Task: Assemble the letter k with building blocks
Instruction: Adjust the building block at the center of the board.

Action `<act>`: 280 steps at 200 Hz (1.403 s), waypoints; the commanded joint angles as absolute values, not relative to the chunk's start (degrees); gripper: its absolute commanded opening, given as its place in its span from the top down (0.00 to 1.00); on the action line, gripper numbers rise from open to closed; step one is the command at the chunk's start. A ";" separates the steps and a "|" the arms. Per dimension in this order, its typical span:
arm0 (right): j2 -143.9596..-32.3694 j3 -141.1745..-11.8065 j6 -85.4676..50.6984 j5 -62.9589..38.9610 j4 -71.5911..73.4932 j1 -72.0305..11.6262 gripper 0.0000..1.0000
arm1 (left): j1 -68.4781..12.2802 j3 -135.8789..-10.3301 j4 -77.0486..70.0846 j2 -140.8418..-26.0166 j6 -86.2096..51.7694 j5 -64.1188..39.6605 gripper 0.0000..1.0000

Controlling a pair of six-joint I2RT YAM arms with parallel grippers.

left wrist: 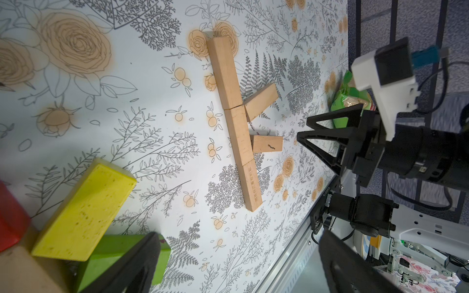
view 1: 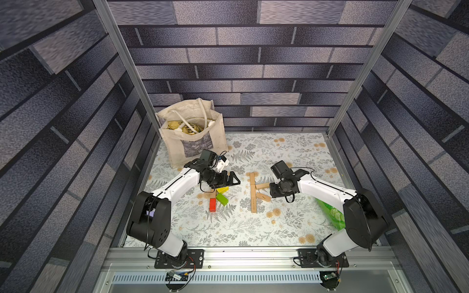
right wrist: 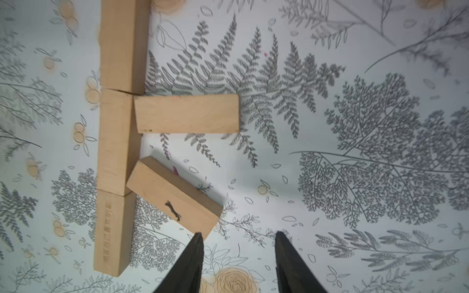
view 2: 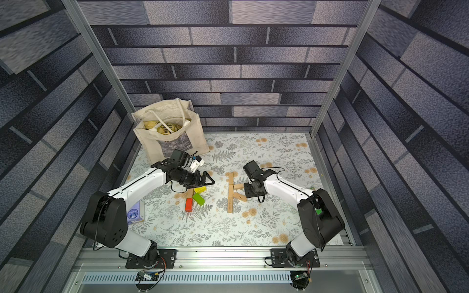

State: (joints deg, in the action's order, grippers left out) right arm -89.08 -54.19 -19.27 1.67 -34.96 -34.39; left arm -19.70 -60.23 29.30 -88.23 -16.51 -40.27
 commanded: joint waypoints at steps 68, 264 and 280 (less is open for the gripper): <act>-88.74 -52.64 -20.64 0.07 -35.02 -37.79 0.49 | -20.77 -59.12 28.15 -86.05 -16.10 -39.76 0.00; -95.94 -54.40 -49.43 3.62 -32.03 -48.95 0.67 | -15.67 -60.60 30.79 -86.05 -19.34 -42.09 0.00; -96.88 -54.99 -49.97 3.62 -31.49 -48.95 0.69 | -15.38 -60.73 30.94 -86.13 -19.15 -42.33 0.00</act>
State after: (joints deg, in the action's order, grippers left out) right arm -95.39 -54.78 -47.20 3.33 -32.93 -48.53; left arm -15.84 -59.20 29.12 -87.44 -19.14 -40.53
